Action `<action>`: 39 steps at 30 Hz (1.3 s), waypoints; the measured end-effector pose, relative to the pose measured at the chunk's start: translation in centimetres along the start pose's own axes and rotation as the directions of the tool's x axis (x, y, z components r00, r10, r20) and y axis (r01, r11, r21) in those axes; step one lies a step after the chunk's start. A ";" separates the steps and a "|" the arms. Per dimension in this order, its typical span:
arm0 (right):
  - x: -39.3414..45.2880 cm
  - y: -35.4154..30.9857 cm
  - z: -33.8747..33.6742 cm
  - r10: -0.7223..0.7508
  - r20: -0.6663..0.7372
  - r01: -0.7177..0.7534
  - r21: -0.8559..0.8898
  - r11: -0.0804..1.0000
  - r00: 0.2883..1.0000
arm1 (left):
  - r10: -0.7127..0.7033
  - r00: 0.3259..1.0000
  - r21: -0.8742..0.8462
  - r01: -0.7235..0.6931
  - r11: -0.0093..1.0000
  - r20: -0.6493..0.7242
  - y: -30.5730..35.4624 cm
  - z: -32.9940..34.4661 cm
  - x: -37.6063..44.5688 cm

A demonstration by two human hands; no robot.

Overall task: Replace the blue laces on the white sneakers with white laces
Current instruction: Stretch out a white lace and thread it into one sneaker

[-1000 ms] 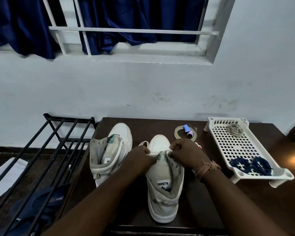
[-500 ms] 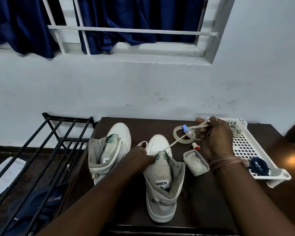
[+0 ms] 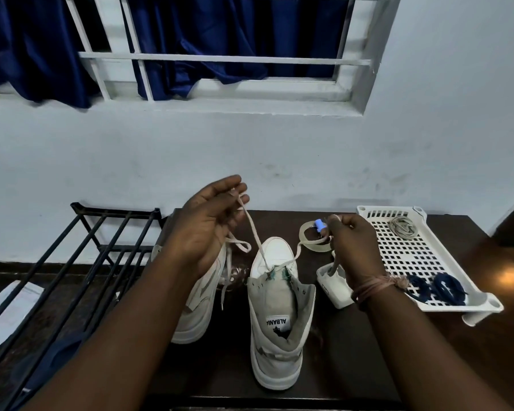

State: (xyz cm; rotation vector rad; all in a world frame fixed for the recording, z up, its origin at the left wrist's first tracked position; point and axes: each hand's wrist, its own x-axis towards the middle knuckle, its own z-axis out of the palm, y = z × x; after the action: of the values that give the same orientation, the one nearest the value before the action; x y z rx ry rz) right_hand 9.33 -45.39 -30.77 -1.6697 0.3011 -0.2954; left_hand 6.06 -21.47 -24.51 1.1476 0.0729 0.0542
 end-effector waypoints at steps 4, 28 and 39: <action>-1.0 -0.6 0.3 -0.116 0.102 0.120 -0.032 0.992 0.988 | 0.273 0.961 0.190 -0.278 0.942 0.054 1.0 0.0 0.1; -0.5 -0.1 -1.8 -0.141 0.594 0.418 -0.360 0.834 0.792 | 0.371 0.897 0.715 -0.095 0.692 -0.239 -2.6 -2.7 1.5; -1.9 -0.6 0.6 -0.067 0.574 0.333 -0.372 0.867 0.816 | 0.427 0.885 0.962 -0.252 0.104 0.186 -4.3 -0.8 1.0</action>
State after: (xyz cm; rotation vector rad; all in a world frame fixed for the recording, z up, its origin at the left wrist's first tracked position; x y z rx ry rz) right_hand 7.79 -44.12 -30.32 -2.1808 -0.2747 0.1208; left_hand 6.99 -22.39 -28.76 2.5177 -0.0660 0.6132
